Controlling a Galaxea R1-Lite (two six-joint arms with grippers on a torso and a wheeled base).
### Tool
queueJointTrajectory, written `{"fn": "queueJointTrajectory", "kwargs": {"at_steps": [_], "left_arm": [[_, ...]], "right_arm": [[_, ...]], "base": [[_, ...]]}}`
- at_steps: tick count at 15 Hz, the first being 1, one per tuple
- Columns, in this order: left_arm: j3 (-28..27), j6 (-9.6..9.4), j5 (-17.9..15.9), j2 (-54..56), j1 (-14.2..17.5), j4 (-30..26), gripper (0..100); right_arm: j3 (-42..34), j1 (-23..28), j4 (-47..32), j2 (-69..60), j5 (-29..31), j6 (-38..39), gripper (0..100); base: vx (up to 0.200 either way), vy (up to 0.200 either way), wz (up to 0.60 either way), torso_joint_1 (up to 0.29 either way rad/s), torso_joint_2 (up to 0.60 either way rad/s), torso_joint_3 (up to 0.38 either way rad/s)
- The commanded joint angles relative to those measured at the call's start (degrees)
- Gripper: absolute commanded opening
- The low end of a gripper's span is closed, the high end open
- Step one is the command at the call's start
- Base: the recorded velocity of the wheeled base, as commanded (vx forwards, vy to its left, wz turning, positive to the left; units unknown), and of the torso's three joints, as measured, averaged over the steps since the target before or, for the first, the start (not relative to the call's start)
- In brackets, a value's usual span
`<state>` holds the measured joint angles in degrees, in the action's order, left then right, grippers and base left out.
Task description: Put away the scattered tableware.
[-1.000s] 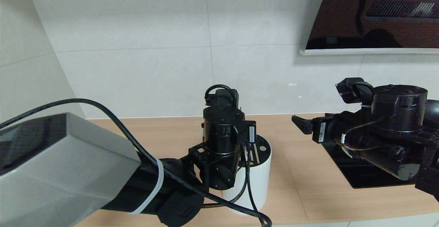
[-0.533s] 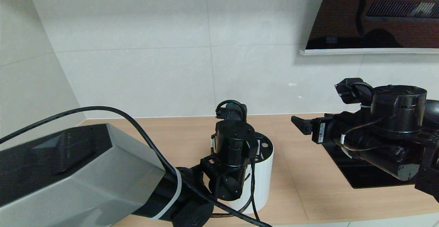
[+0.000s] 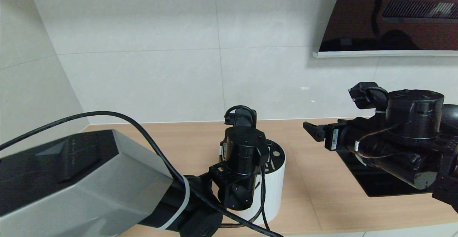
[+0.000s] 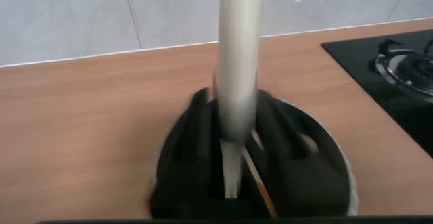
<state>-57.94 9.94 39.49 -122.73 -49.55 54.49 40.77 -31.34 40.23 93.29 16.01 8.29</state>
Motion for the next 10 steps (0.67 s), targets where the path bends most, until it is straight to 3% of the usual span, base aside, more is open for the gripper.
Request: {"fn": "queueJointTrajectory", "kwargs": {"at_steps": [1,7,10], "left_arm": [[0.0,0.0,0.0,0.4,0.0,0.0,100],[1.0,0.0,0.0,2.6,0.0,0.0,100],[5.6,0.0,-2.0,10.7,0.0,0.0,100]], "right_arm": [[0.0,-0.1,0.0,0.0,0.0,0.0,100],[0.0,-0.5,0.0,0.0,0.1,0.0,100],[0.0,-0.5,0.0,-0.9,0.1,0.1,100]], "base": [[0.0,0.0,0.0,0.0,0.0,0.0],[0.0,0.0,0.0,0.0,0.0,0.0],[0.0,0.0,0.0,0.0,0.0,0.0]]}}
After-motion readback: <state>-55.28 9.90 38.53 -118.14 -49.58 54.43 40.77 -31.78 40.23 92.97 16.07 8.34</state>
